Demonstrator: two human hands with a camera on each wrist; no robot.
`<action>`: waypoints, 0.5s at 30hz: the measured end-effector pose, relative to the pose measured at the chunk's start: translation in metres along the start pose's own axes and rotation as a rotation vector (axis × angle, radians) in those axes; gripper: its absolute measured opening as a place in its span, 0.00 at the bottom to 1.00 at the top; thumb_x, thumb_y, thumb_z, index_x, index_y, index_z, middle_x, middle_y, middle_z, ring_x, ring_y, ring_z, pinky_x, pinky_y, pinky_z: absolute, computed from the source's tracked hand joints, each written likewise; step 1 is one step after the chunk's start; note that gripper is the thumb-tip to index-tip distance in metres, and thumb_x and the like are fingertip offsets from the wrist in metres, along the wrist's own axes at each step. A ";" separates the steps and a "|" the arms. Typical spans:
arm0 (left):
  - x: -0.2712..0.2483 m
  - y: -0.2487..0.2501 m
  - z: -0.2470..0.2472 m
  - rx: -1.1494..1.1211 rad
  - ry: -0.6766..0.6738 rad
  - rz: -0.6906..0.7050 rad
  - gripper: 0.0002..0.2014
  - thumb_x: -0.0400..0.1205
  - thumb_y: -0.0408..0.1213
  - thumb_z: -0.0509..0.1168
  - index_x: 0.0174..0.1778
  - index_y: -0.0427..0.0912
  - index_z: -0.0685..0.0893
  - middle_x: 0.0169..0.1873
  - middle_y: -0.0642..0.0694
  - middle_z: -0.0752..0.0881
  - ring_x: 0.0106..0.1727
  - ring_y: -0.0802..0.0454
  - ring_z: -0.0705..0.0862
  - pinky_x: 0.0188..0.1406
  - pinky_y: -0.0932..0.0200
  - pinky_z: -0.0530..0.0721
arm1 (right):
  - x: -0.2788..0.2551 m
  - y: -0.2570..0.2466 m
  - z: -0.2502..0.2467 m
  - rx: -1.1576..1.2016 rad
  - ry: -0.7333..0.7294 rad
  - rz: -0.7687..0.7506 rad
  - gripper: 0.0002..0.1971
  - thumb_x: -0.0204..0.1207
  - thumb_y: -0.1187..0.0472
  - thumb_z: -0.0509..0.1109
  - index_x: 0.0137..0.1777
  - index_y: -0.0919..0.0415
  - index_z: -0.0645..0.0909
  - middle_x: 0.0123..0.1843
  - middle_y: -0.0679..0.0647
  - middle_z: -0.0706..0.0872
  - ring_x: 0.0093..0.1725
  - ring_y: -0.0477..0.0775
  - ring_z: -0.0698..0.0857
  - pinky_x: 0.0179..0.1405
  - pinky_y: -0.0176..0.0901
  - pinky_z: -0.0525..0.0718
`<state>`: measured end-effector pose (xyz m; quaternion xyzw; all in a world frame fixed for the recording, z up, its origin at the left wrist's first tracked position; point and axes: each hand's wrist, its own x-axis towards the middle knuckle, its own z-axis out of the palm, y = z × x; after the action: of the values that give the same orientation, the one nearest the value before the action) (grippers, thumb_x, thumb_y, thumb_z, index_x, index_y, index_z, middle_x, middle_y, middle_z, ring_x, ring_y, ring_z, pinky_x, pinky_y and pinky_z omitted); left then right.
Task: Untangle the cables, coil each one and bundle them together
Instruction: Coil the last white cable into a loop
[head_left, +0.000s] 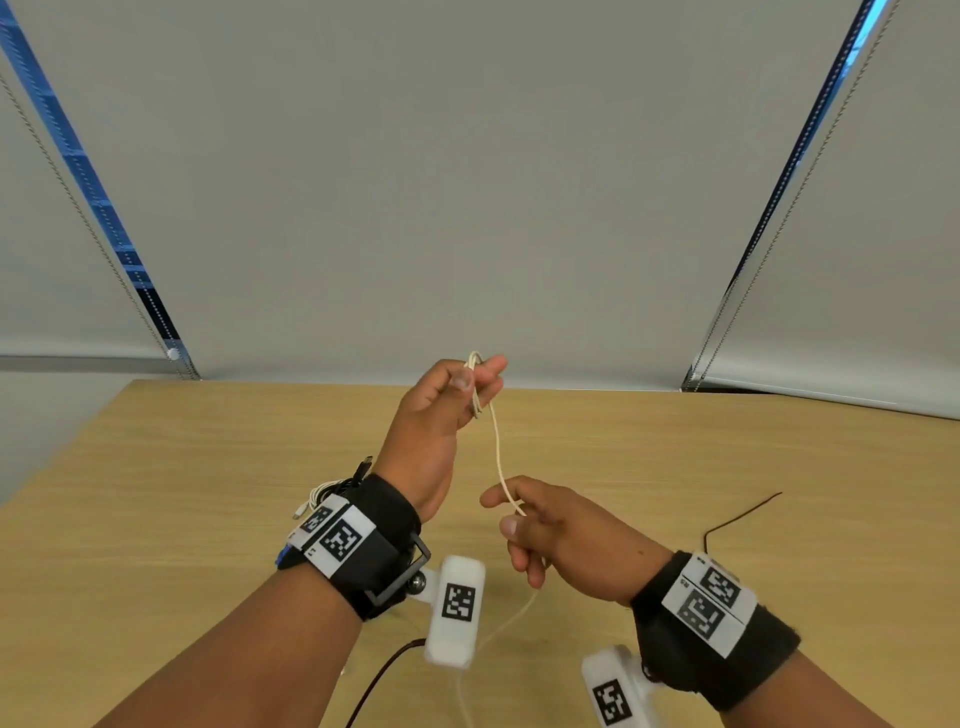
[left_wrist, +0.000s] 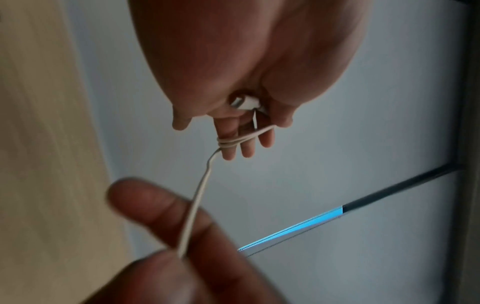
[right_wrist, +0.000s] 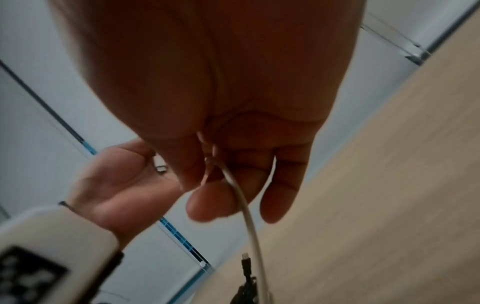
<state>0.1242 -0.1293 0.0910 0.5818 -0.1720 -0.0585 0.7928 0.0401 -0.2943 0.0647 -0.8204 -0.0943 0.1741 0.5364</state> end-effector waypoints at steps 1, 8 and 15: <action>0.000 -0.003 0.002 0.049 -0.002 -0.008 0.13 0.91 0.36 0.56 0.55 0.30 0.81 0.67 0.47 0.88 0.70 0.49 0.86 0.74 0.52 0.76 | -0.001 -0.006 -0.002 -0.042 -0.032 -0.005 0.13 0.90 0.57 0.59 0.70 0.48 0.77 0.34 0.47 0.84 0.32 0.49 0.83 0.40 0.41 0.83; -0.008 -0.016 0.006 0.454 -0.132 -0.023 0.14 0.92 0.37 0.57 0.42 0.48 0.82 0.48 0.65 0.89 0.54 0.70 0.85 0.50 0.63 0.81 | -0.001 -0.038 -0.030 -0.290 0.229 -0.151 0.09 0.87 0.50 0.64 0.55 0.43 0.87 0.29 0.40 0.81 0.30 0.38 0.78 0.34 0.44 0.82; -0.023 -0.012 0.012 0.252 -0.263 -0.135 0.18 0.94 0.41 0.50 0.43 0.40 0.78 0.41 0.38 0.93 0.60 0.50 0.90 0.64 0.54 0.77 | 0.008 -0.039 -0.051 -0.093 0.494 -0.244 0.06 0.82 0.57 0.72 0.44 0.47 0.88 0.41 0.40 0.89 0.35 0.35 0.84 0.35 0.30 0.77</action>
<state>0.1000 -0.1370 0.0780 0.6741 -0.2406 -0.1649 0.6786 0.0684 -0.3192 0.1174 -0.8442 -0.0667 -0.1017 0.5221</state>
